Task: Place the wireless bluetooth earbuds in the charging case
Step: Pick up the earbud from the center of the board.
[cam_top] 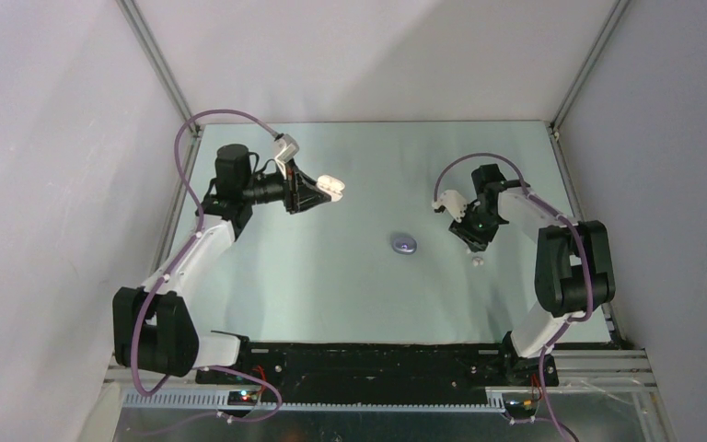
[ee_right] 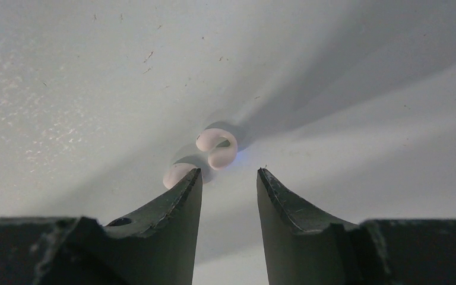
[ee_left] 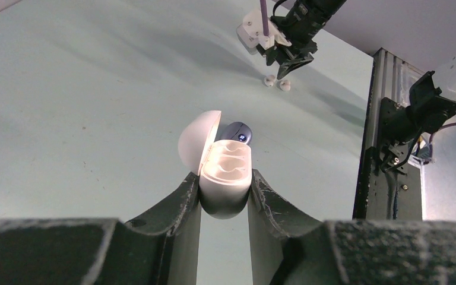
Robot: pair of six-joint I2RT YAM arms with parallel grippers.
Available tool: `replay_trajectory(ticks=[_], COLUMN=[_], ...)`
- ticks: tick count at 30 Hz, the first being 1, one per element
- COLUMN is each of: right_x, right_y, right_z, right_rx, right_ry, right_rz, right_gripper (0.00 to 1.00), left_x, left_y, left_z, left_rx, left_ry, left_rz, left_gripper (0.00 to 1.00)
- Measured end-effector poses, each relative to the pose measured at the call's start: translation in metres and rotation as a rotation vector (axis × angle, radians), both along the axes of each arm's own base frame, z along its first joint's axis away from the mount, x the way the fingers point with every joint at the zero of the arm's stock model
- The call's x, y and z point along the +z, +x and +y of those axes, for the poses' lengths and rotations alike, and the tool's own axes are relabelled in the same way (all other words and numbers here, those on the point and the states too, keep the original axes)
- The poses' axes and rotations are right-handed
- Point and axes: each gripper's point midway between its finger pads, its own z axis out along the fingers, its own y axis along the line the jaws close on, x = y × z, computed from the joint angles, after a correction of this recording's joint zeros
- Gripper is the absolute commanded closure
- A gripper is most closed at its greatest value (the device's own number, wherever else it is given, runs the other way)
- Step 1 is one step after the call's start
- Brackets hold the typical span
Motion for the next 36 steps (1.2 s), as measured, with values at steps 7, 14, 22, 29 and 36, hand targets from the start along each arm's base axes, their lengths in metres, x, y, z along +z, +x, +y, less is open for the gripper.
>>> replay_trajectory(ticks=[7,14,22,29,36], right_x=[-0.011,-0.015,-0.016,-0.012,-0.012], right_y=[-0.011,-0.013,-0.014,-0.024,-0.028], right_z=[-0.003,-0.003,-0.005,-0.006,-0.005], right_rx=[0.035,0.051,0.048,0.045,0.044], right_ry=[-0.011,-0.015,-0.014,-0.003,0.005], right_rz=[0.028,0.028,0.029,0.019,0.02], right_gripper=[0.56,0.56,0.57,0.58,0.66], left_x=[0.002,0.002,-0.002,-0.003,-0.003], left_y=[-0.001,-0.001,-0.003,-0.003,-0.003], left_z=[0.001,0.001,0.001,0.002,0.002], left_rx=[-0.001,-0.001,-0.002,-0.003,-0.001], left_ry=[0.005,0.007,0.013,0.017,0.017], left_rz=[-0.018,-0.023,-0.003,0.001,0.003], left_gripper=[1.0,1.0,1.0,1.0,1.0])
